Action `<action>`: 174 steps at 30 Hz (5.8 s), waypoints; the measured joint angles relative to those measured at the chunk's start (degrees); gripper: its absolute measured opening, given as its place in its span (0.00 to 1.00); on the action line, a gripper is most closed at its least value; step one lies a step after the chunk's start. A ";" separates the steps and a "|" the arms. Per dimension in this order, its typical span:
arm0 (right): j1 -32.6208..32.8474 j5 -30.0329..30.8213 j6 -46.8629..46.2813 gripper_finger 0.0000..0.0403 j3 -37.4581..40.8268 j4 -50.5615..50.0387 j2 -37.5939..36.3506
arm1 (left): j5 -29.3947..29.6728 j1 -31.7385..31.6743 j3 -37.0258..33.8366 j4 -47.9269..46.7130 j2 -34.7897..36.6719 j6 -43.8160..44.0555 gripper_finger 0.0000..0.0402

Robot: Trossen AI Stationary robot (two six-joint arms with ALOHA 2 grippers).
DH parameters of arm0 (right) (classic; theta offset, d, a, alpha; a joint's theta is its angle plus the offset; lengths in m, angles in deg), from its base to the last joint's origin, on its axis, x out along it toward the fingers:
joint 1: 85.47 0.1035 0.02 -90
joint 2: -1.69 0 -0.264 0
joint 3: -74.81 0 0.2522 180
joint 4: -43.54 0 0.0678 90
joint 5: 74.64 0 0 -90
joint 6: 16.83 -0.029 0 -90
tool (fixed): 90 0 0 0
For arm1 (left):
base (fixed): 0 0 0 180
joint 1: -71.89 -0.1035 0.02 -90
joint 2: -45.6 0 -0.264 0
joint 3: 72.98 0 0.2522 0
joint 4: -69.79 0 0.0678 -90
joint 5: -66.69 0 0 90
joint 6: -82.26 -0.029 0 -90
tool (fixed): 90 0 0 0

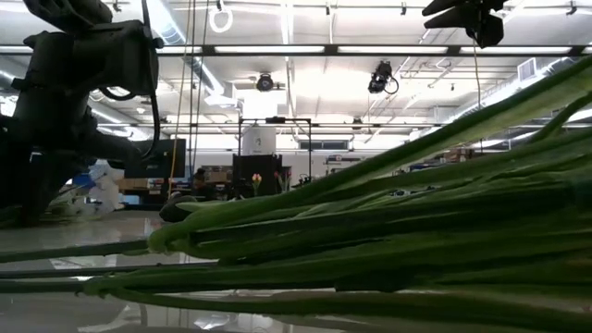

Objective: Sort flowers into vase by color
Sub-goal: Put the left white flowers into the green vase

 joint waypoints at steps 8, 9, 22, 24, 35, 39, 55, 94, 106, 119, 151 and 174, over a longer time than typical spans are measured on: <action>-0.01 -2.97 -3.68 0.28 0.00 0.72 0.01 | 6.36 0.00 2.46 0.74 -0.17 -3.42 0.10; 0.01 -3.34 -3.66 0.28 0.00 0.81 0.00 | 7.32 -0.09 2.46 1.47 -0.17 -3.67 0.10; 0.09 -8.13 -8.08 0.28 0.00 0.78 0.01 | 22.97 -0.44 3.33 6.15 5.63 -8.63 0.07; 0.10 -8.36 -7.79 0.28 0.00 0.81 0.02 | 26.04 -1.44 3.33 5.87 8.69 -9.25 0.07; 0.10 -8.36 -7.64 0.28 0.00 1.21 0.03 | 30.95 -10.67 3.35 19.98 26.62 -45.95 0.06; 0.10 -8.36 -7.59 0.28 0.00 1.21 0.03 | 32.35 -12.53 6.47 21.38 32.81 -68.93 0.06; 0.10 -8.36 -7.57 0.28 0.00 1.21 0.03 | 21.04 -18.97 17.52 20.85 50.92 -103.64 0.06; 0.10 -8.36 -7.57 0.28 0.00 1.21 0.07 | -39.37 -18.97 14.00 9.11 69.09 -108.45 0.06; 0.11 -8.36 -7.57 0.28 0.00 1.21 0.06 | -39.20 -18.97 -1.36 30.90 73.53 -92.45 0.06; 0.10 -8.37 -7.58 0.28 0.00 1.22 0.05 | -36.17 -18.95 -9.22 36.43 73.52 -91.24 0.06; 0.12 -8.36 -7.60 0.28 0.01 2.56 0.07 | -30.51 2.33 -4.65 57.93 42.18 -101.90 0.06; 0.12 -8.36 -7.59 0.28 0.00 2.57 0.06 | -24.73 -7.67 -9.10 34.71 66.90 -106.94 0.06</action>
